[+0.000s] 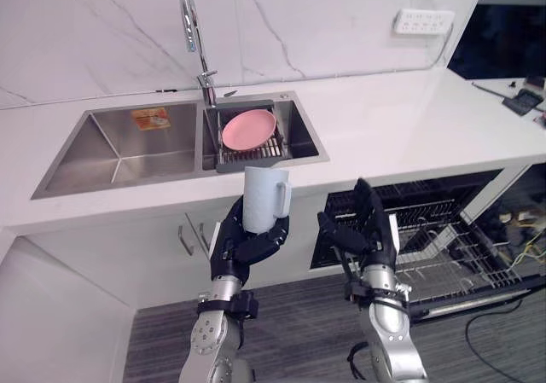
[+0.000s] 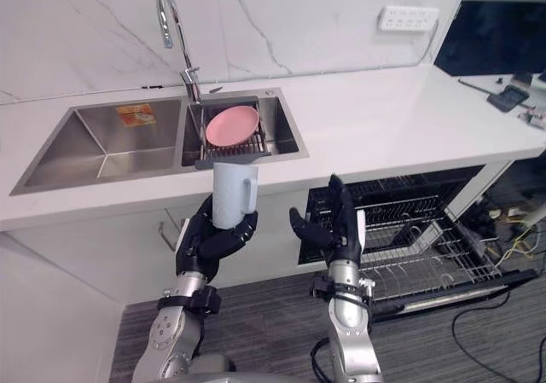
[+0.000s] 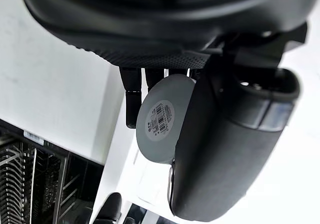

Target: Walk over to the sink, pick up the cup, carry it to the dishwasher, place the cup inside the dishwasher, then close the dishwasher door

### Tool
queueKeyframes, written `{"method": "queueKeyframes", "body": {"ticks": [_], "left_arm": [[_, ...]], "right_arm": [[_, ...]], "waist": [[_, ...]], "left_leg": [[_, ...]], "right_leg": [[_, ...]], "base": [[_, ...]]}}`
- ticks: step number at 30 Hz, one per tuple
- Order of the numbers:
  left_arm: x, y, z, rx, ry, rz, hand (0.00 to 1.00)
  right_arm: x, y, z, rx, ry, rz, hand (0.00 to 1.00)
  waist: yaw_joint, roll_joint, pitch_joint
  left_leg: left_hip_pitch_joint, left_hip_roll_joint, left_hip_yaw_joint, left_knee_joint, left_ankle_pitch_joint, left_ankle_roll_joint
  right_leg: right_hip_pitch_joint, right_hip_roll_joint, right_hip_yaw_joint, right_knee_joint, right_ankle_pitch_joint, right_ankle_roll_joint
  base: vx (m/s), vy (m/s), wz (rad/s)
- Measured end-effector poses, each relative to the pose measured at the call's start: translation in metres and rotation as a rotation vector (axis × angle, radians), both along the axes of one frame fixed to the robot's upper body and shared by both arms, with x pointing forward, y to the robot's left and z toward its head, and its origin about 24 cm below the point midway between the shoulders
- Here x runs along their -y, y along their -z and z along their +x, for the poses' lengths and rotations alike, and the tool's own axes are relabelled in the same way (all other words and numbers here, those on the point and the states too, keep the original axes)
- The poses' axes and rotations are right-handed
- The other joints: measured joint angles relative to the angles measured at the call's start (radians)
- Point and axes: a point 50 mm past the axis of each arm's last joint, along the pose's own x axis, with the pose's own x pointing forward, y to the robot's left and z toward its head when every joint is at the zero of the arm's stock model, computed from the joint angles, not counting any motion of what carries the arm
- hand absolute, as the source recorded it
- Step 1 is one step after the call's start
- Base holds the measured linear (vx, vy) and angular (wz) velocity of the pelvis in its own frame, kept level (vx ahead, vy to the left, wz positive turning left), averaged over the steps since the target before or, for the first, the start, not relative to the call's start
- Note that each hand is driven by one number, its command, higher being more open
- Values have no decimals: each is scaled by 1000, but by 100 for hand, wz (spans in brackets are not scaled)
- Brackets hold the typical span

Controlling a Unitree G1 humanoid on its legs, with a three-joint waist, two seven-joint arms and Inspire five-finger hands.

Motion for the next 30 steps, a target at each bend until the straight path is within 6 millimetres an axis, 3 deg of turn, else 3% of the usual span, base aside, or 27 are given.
{"method": "queueKeyframes", "body": {"ticks": [4, 7, 12, 21, 30], "left_arm": [[-1, 0, 0, -2, -3, 4, 30], [4, 1, -2, -4, 22, 2, 30], [9, -1, -1, 10, 43, 36, 30], [-20, -3, 10, 10, -122, 87, 30], [-36, 15, 10, -72, -199, 143, 30]], "right_arm": [[-4, 0, 0, -1, -30, 18, 90], [-3, 2, -2, -9, -24, 20, 90], [0, 3, -2, -12, -29, 45, 90], [-8, 2, -2, 1, -97, 97, 90], [-18, -18, 0, 98, -179, 189, 90]], "waist": [[13, -6, -2], [-3, -12, -6], [-21, -14, -24], [-32, -10, -35], [-33, -8, -55]], "left_leg": [[37, -9, 36, -28, -23, 17], [48, -8, 58, -50, -22, 18], [81, -6, 91, -90, -19, 20], [144, -5, 156, -179, 12, 31], [171, -22, 204, -217, 25, 31]], "right_leg": [[0, -14, 57, -29, 14, 21], [0, -13, 85, -62, 25, 37], [-4, -6, 145, -97, 55, 32], [-5, -5, 224, -164, 137, 29], [-43, -5, 296, -196, 191, 52]], "base": [[71, 101, -42], [0, 20, -30], [10, 23, -37], [6, 27, -30], [-64, 11, -38]]}}
